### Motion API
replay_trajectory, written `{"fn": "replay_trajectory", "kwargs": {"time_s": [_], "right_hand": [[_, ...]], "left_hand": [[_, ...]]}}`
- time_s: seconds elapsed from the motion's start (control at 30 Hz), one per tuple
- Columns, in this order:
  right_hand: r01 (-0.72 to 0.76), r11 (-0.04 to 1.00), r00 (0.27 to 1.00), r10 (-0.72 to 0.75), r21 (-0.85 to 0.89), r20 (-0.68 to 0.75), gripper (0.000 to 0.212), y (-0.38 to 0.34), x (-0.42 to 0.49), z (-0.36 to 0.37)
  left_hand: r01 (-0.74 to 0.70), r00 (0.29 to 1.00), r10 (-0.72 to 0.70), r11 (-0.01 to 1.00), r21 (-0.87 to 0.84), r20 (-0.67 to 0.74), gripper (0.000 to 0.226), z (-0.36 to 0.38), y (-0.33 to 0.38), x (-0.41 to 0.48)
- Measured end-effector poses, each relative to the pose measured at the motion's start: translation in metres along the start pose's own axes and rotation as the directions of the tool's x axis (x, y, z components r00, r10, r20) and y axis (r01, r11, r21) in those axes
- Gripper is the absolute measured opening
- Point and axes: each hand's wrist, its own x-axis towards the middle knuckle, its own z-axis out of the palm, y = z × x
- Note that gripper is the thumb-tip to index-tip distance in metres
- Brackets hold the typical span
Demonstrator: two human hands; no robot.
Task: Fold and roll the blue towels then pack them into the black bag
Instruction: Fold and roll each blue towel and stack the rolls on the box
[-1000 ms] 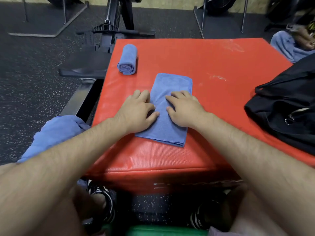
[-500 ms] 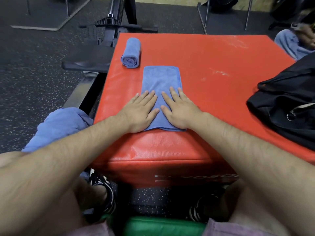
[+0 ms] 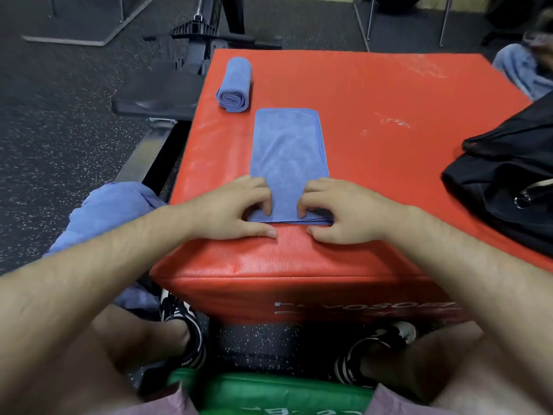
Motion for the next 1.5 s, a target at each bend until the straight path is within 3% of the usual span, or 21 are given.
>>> {"fn": "replay_trajectory", "kwargs": {"time_s": [0.2,0.47,0.7,0.87,1.0,1.2,1.43,1.5], "right_hand": [[-0.066,0.997,0.997,0.067,0.027,-0.030,0.019,0.014,-0.013,-0.004],[-0.086,0.988,0.995,0.091,0.126,-0.032,0.031,0.018,-0.018,-0.003],[-0.052,0.998,0.998,0.053,0.028,-0.037,0.021,0.021,-0.018,-0.005],[-0.108,0.993,0.992,0.105,-0.043,-0.063,0.048,0.013,-0.024,-0.003],[-0.099,0.992,0.986,0.087,-0.076,-0.142,0.029,0.013,-0.021,0.000],[-0.165,0.969,0.967,0.196,0.182,-0.163,0.014,0.020,-0.019,-0.001],[-0.204,0.946,0.942,0.259,0.252,-0.211,0.012,0.017,-0.010,0.005],[-0.176,0.969,0.940,0.217,0.171,-0.262,0.017,0.015,-0.010,0.006]], "left_hand": [[0.008,1.000,-0.009,0.997,-0.081,-0.010,0.036,-0.004,-0.013,-0.012],[0.020,1.000,-0.019,0.996,-0.081,0.004,0.029,-0.011,-0.012,-0.009],[0.045,0.997,-0.043,0.999,0.024,-0.070,0.015,-0.015,-0.006,-0.009],[0.113,0.984,-0.114,0.993,-0.018,-0.134,0.012,-0.015,-0.002,-0.009],[0.174,0.964,-0.196,0.976,-0.131,-0.178,0.012,-0.015,-0.002,-0.009],[0.222,0.954,-0.261,0.946,-0.236,-0.146,0.014,-0.018,0.002,-0.007],[0.130,0.974,-0.133,0.991,-0.031,-0.185,0.017,-0.006,-0.007,-0.004],[0.083,0.977,-0.064,0.993,0.083,-0.204,0.013,-0.004,-0.008,-0.004]]}}
